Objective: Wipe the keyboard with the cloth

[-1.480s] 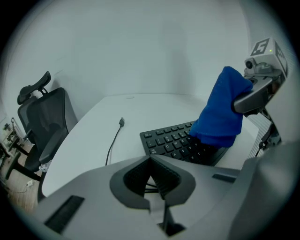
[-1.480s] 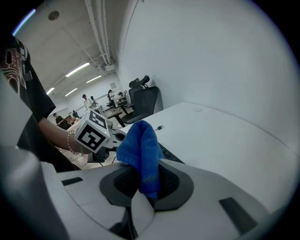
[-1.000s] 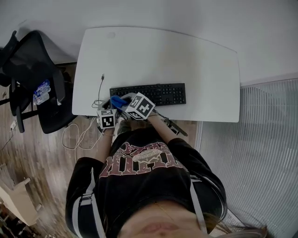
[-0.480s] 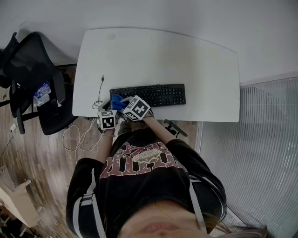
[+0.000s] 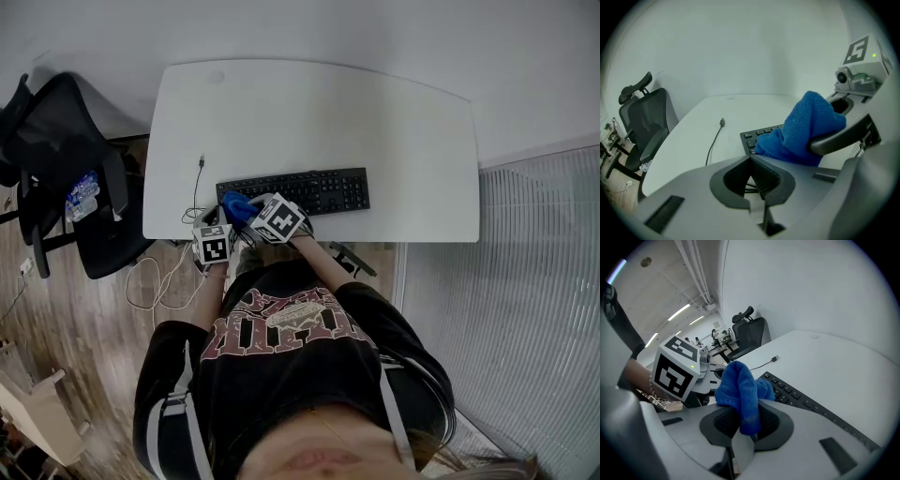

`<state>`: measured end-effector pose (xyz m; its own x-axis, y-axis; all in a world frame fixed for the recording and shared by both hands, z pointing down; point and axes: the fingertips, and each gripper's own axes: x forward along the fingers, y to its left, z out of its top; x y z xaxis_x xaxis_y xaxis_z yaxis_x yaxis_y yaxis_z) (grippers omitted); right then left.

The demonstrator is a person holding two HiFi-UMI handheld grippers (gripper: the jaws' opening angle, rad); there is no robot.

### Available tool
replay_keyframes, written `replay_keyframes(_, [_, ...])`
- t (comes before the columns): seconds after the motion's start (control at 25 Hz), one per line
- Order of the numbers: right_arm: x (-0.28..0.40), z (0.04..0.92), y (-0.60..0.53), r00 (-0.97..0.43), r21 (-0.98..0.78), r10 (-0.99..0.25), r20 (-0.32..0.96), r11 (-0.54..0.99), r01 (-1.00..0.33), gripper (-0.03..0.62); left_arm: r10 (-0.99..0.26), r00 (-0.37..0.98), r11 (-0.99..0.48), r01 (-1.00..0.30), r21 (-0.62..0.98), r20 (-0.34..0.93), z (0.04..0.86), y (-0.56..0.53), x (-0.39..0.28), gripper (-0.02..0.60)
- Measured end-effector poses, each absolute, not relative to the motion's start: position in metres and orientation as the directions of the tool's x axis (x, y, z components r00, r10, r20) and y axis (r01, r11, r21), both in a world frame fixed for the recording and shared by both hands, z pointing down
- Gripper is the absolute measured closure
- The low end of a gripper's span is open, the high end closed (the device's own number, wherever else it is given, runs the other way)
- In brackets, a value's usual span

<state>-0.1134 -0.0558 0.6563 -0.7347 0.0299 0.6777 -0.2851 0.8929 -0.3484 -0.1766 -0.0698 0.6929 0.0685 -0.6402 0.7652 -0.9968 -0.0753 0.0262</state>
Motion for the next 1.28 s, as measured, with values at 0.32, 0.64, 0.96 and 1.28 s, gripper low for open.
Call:
replay_keyframes(0.32, [-0.094, 0.660, -0.063, -0.725, -0.345, 0.002, 0.689, 0.880, -0.326, 0.530, -0.642, 0.072, -0.089, -0.996, 0.020, 0.763, 0.691, -0.071, -0.174, 0.546])
replay_keyframes(0.64, [-0.077, 0.665, -0.071, -0.712, -0.332, -0.032, 0.702, 0.869, -0.366, 0.530, -0.640, 0.064, -0.079, -0.997, 0.016, 0.765, 0.691, -0.071, -0.174, 0.546])
replay_keyframes(0.96, [-0.061, 0.667, -0.077, -0.703, -0.331, -0.050, 0.709, 0.857, -0.395, 0.530, -0.636, 0.061, -0.078, -0.997, 0.015, 0.769, 0.692, -0.070, -0.174, 0.546])
replay_keyframes(1.28, [-0.040, 0.673, -0.086, -0.695, -0.323, -0.075, 0.715, 0.847, -0.423, 0.530, -0.634, 0.050, -0.076, -0.997, 0.003, 0.772, 0.694, -0.071, -0.174, 0.546])
